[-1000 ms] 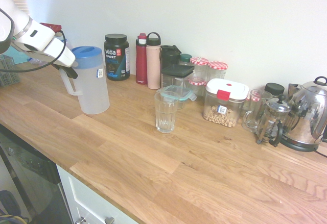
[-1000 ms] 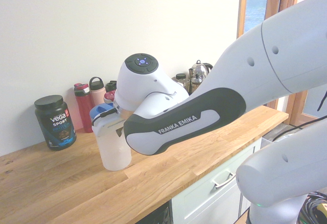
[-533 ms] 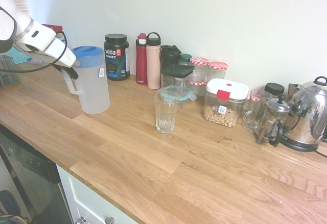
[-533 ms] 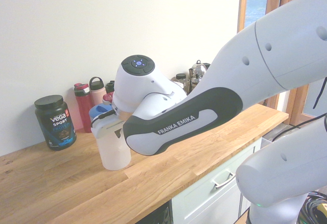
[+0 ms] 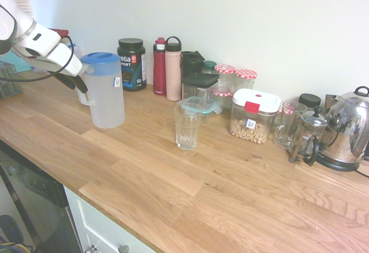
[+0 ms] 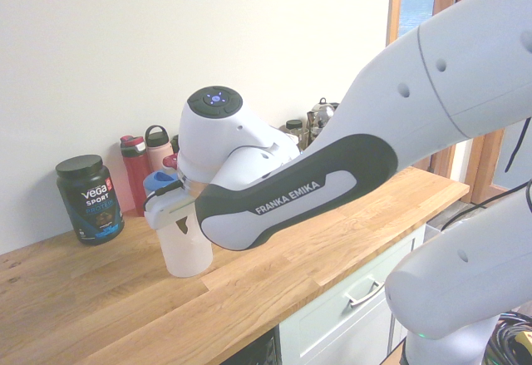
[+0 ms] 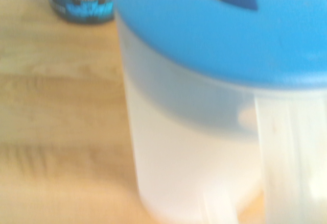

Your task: Pour me some water

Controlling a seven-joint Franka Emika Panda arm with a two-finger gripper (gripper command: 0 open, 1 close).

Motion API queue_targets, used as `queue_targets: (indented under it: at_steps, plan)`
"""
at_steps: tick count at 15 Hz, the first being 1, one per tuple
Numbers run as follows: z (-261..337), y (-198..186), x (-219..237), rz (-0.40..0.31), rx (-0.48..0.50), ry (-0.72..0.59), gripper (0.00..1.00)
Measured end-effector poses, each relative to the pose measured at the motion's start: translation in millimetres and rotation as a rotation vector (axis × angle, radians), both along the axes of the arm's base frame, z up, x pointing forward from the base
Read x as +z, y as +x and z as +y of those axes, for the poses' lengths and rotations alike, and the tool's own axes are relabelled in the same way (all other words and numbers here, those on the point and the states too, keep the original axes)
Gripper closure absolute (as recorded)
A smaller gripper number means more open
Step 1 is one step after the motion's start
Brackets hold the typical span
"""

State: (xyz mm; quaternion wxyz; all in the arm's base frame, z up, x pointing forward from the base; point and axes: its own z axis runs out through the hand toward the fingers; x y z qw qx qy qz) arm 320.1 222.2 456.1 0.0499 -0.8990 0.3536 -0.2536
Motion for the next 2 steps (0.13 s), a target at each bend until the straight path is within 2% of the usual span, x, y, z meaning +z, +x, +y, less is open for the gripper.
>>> queue_targets:
  at_steps: [2]
  plan:
    - [-6, -23, 2, 0.138, 0.019, -0.036, 0.0]
